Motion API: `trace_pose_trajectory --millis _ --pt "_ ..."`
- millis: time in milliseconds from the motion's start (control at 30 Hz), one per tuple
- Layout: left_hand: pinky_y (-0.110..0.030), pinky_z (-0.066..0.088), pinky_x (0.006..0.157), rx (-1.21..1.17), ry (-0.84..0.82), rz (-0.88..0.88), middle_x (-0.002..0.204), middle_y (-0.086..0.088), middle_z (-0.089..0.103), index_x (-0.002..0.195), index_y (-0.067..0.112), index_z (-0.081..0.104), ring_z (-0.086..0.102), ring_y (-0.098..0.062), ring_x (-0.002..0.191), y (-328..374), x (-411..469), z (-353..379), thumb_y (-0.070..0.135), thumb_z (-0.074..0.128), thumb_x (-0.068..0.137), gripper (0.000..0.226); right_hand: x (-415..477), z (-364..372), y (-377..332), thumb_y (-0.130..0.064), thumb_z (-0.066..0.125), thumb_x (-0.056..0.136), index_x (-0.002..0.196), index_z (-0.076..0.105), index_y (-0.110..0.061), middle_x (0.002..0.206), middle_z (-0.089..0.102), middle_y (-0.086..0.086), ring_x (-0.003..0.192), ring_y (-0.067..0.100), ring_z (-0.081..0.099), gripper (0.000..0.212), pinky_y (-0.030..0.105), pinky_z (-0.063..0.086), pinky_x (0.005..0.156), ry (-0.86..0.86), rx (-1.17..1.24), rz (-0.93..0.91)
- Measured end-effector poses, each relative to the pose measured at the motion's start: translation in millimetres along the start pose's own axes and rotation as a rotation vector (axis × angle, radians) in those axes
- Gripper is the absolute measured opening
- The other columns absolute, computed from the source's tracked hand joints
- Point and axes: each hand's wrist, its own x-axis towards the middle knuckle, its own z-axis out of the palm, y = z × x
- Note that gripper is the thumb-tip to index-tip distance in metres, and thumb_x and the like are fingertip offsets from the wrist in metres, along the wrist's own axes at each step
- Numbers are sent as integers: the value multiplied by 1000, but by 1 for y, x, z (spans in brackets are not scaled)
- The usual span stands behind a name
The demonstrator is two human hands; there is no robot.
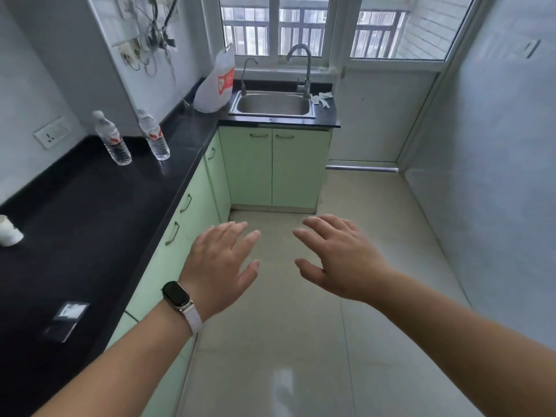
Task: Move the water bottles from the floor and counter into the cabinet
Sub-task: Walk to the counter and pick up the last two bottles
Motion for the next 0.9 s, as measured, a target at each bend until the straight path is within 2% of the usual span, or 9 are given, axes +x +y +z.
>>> trace_pose_trajectory --millis 167,400,800,900 --pt "-52 46 100 4 18 28 127 -12 65 121 15 68 61 -34 119 -26 41 10 43 49 88 47 46 12 22 -55 46 84 120 66 -19 122 65 6 113 31 59 54 40 48 94 46 -17 -3" --pt "-52 48 98 75 32 -10 125 -12 67 120 14 69 62 -34 117 -55 99 40 43 50 88 48 119 51 65 -54 47 85 118 65 -18 122 64 7 113 32 59 53 41 48 94 67 46 -82" --pt "-49 43 99 235 50 -200 123 -11 67 120 14 70 63 -34 115 -80 253 93 42 50 87 47 282 92 193 -55 46 85 122 64 -19 123 64 7 115 31 59 55 42 49 97 62 141 -334" --pt "-51 48 98 247 43 -265 124 -11 67 120 13 70 63 -34 116 -83 280 104 42 50 87 48 315 97 217 -56 44 86 124 64 -20 125 63 5 116 30 58 56 42 48 98 45 152 -371"
